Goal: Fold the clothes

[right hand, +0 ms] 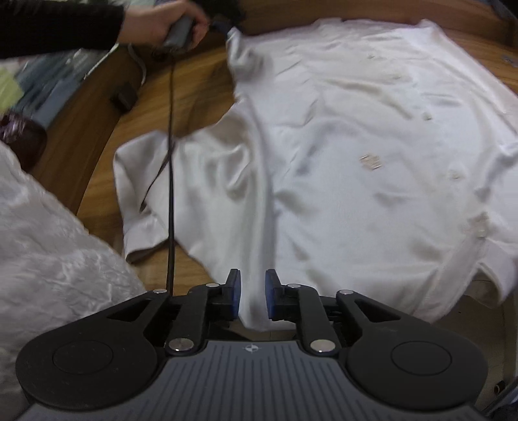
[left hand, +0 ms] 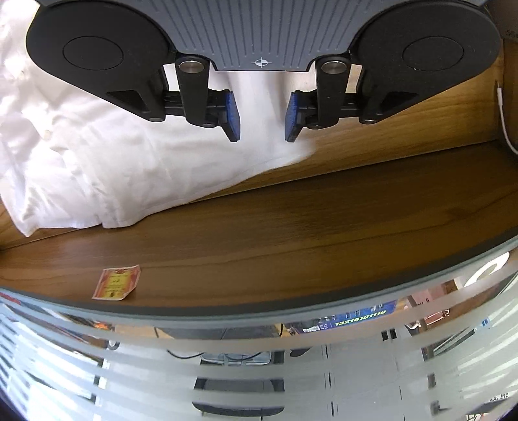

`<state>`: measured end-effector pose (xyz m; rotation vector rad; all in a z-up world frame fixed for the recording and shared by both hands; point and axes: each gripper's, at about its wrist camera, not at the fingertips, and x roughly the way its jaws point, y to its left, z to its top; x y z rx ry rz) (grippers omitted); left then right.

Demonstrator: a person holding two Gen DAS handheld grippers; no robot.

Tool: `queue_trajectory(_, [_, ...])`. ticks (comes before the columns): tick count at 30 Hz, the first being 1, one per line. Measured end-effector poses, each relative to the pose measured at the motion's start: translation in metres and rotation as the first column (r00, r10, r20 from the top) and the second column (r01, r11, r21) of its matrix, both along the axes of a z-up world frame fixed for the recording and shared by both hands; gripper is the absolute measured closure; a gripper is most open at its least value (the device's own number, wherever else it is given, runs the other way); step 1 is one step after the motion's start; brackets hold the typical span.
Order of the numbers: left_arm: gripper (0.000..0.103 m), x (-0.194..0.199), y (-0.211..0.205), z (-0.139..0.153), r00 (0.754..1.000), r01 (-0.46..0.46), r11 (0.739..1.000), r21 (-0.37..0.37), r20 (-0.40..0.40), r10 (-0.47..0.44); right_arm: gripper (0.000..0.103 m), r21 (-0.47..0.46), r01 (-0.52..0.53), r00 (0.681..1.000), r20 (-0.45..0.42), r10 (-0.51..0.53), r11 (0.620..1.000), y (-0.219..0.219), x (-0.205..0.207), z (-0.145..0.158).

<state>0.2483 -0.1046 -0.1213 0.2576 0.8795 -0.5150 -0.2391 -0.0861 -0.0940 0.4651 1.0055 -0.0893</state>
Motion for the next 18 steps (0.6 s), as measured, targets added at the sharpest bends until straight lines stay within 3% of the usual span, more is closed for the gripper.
queue_trajectory(4, [0.057, -0.012, 0.004, 0.014, 1.000, 0.013, 1.000, -0.023, 0.010, -0.013, 0.082, -0.029, 0.066, 0.998, 0.014, -0.066, 0.997, -0.017, -0.015, 0.012])
queue_trajectory(11, [0.055, -0.064, 0.007, 0.034, 0.996, 0.084, 0.996, -0.018, 0.027, -0.084, 0.076, -0.074, 0.179, 0.984, 0.013, -0.179, 0.981, -0.059, -0.050, 0.026])
queue_trajectory(18, [0.054, -0.119, 0.006, 0.031, 0.992, 0.128, 0.992, -0.019, 0.015, -0.127, 0.074, -0.140, 0.257, 0.965, -0.021, -0.262, 0.956, -0.114, -0.088, 0.028])
